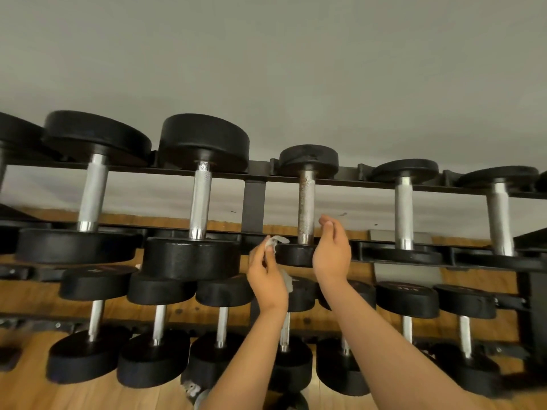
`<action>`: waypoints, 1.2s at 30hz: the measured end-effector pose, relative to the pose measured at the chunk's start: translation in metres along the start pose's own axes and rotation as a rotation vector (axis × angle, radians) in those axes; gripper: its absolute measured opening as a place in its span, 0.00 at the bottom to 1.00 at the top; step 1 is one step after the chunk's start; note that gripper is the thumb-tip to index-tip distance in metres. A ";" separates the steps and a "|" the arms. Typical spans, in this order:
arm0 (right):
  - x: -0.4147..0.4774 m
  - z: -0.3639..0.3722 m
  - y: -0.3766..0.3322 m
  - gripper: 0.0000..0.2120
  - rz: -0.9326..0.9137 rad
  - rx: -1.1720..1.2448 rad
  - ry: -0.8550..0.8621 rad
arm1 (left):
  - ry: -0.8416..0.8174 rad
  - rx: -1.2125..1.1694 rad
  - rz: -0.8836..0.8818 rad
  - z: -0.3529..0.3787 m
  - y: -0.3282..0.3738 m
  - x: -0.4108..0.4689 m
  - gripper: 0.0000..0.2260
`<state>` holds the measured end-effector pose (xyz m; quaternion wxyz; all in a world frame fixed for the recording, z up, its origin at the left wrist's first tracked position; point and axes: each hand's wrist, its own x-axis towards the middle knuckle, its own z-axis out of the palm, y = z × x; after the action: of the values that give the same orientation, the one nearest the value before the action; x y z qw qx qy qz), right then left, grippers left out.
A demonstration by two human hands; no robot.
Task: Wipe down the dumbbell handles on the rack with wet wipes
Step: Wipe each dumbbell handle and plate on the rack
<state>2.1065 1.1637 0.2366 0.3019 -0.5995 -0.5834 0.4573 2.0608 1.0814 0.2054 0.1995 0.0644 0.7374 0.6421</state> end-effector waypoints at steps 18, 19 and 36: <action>0.001 -0.002 0.002 0.17 -0.016 0.037 -0.015 | -0.522 -0.073 -0.189 -0.017 0.002 0.000 0.40; 0.001 -0.001 0.002 0.17 -0.016 0.041 -0.015 | -0.530 -0.062 -0.190 -0.017 0.004 0.003 0.41; -0.024 -0.056 0.012 0.12 -0.061 0.344 -0.294 | -0.607 0.285 0.362 -0.006 0.044 -0.048 0.26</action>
<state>2.1643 1.1483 0.2526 0.3253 -0.4482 -0.5524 0.6230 2.0949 1.0666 0.2586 0.2812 0.4081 0.7032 0.5098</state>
